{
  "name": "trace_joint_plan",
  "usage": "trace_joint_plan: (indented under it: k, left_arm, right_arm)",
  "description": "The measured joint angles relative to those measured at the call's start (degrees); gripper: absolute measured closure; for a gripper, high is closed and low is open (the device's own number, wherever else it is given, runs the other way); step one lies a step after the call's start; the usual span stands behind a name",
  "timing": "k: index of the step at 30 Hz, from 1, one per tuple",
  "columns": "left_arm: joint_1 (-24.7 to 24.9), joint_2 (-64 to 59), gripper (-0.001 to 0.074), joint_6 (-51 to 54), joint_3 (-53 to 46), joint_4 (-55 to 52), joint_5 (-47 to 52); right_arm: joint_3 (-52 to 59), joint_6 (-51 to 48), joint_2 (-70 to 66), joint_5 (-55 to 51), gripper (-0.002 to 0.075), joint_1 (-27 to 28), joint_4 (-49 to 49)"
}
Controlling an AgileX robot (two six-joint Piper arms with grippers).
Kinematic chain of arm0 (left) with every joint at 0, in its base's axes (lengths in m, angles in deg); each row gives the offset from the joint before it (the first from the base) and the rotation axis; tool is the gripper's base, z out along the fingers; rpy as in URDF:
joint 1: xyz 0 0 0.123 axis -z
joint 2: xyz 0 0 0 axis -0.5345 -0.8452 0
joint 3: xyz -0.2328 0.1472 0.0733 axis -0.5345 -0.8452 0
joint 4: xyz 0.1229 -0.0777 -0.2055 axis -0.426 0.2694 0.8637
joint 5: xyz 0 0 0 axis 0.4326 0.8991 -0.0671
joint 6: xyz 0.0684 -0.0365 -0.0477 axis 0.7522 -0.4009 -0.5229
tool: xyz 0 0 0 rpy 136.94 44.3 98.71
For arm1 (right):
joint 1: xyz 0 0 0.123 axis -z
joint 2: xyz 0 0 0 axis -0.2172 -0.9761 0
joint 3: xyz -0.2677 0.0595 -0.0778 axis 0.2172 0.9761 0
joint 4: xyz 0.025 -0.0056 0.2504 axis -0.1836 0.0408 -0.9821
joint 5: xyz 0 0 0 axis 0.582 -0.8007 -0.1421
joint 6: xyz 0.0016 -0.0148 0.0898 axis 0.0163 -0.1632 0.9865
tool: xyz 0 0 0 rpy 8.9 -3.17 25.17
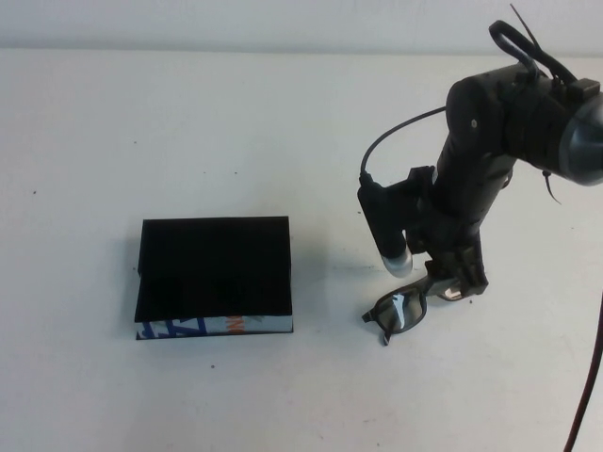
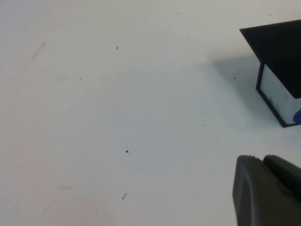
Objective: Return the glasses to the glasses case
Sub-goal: Pick up the glasses from the table
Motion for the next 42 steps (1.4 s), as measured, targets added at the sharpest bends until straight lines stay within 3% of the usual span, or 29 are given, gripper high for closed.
trace_joint_plan:
  k: [32,42]
  left_arm:
    - [0.00,0.00,0.0738,0.00,0.00,0.00,0.00]
    - [0.00,0.00,0.0738,0.00,0.00,0.00,0.00]
  right_arm:
    - [0.47,-7.13,-2.79,2.28,0.0326,-0.50,1.50]
    - [0.47,-7.38,-3.97,2.05,0.0376,-1.07,1.28]
